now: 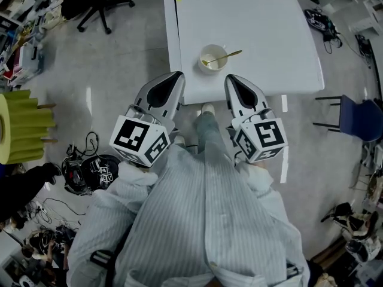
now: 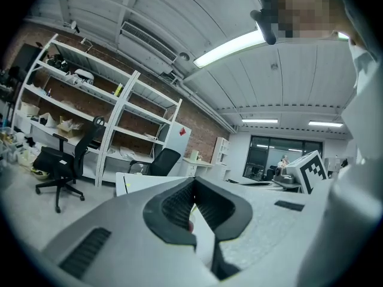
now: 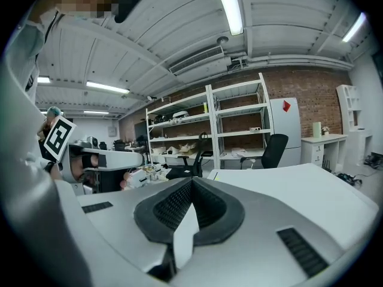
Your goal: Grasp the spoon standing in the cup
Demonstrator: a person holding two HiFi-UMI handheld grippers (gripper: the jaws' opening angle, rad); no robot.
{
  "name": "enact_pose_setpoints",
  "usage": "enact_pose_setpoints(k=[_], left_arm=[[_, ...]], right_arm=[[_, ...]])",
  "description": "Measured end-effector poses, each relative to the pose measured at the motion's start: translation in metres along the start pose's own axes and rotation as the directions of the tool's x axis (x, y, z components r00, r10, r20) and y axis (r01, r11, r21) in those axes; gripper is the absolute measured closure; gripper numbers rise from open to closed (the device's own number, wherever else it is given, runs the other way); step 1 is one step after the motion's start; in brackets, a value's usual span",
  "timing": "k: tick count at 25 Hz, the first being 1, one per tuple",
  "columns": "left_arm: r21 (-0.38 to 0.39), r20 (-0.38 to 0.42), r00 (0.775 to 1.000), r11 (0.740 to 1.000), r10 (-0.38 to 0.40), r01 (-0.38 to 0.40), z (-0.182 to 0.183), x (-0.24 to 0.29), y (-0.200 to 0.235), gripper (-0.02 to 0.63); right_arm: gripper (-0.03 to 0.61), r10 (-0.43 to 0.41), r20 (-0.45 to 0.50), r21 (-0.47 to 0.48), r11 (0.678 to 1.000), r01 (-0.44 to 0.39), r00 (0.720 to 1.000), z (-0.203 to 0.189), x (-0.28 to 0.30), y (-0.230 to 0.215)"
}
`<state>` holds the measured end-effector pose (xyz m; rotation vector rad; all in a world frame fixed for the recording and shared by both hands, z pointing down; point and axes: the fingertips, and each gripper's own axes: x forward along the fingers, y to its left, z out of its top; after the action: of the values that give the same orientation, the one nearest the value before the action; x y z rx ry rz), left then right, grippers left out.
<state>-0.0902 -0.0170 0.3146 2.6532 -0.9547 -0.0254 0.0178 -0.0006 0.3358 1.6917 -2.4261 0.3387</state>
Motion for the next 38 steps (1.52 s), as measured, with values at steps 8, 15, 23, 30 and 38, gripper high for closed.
enact_pose_setpoints(k=[8, 15, 23, 30, 38], left_arm=[[-0.007, 0.014, 0.997, 0.997, 0.082, -0.082, 0.026, 0.092, 0.025, 0.606], [0.001, 0.030, 0.987, 0.987, 0.161, -0.161, 0.038, 0.152, 0.039, 0.606], [0.002, 0.037, 0.967, 0.968, 0.252, -0.252, 0.036, 0.180, 0.047, 0.606], [-0.012, 0.015, 0.950, 0.950, 0.312, -0.311, 0.031, 0.179, 0.051, 0.606], [-0.011, 0.008, 0.949, 0.949, 0.315, -0.315, 0.030, 0.172, 0.057, 0.606]], right_arm=[[0.570, 0.089, -0.032, -0.010, 0.996, -0.090, 0.995, 0.029, 0.064, -0.076], [0.571, 0.160, -0.041, -0.024, 0.987, -0.161, 0.986, 0.047, 0.100, -0.132], [0.570, 0.243, -0.060, -0.039, 0.969, -0.246, 0.968, 0.050, 0.120, -0.162], [0.571, 0.310, -0.076, -0.028, 0.949, -0.313, 0.948, 0.048, 0.126, -0.162], [0.571, 0.317, -0.094, -0.020, 0.947, -0.320, 0.944, 0.042, 0.132, -0.149]])
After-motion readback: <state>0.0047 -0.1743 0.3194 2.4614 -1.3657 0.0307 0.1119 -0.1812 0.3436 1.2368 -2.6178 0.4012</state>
